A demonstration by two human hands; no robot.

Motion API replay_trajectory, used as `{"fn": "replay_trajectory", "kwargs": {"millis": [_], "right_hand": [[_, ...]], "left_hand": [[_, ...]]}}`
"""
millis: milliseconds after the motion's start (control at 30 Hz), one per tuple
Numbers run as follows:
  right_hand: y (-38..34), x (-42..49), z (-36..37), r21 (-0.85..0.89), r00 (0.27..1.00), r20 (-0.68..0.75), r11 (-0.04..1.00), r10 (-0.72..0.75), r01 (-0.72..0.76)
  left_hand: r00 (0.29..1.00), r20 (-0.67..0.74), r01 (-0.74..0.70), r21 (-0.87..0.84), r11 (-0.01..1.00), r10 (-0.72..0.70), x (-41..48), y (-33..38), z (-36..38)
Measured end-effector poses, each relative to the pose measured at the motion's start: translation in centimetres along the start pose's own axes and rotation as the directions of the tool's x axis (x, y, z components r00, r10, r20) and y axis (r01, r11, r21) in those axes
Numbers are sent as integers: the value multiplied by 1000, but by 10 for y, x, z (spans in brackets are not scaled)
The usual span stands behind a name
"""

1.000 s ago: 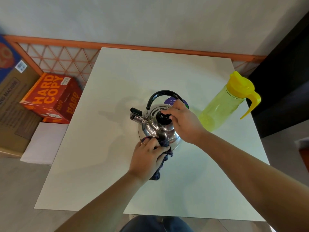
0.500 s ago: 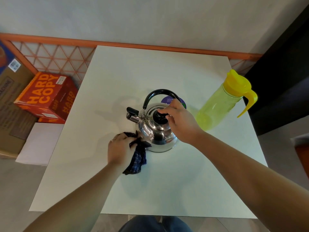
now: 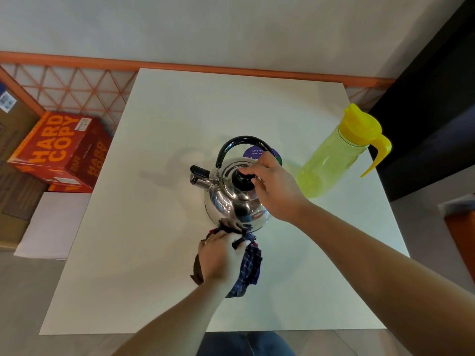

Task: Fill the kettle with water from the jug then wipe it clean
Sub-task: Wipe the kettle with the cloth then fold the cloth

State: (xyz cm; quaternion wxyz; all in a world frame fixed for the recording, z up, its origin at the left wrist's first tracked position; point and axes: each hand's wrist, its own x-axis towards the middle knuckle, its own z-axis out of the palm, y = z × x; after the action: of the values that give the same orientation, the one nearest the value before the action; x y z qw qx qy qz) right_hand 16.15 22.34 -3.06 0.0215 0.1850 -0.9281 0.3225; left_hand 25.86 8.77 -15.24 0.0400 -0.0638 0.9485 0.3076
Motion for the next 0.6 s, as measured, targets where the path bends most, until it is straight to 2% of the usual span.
{"fn": "replay_trajectory", "kwargs": {"millis": [367, 467, 600], "right_hand": [[-7, -3, 1, 11, 1000, -5, 1000, 26, -26], [-8, -3, 3, 11, 999, -33, 999, 31, -31], [-8, -2, 6, 0, 996, -78, 999, 42, -42]], "left_hand": [[998, 12, -62, 38, 997, 62, 34, -47, -37], [999, -8, -38, 73, 997, 39, 51, -58, -49], [1000, -1, -22, -2, 1000, 22, 87, -64, -69]]}}
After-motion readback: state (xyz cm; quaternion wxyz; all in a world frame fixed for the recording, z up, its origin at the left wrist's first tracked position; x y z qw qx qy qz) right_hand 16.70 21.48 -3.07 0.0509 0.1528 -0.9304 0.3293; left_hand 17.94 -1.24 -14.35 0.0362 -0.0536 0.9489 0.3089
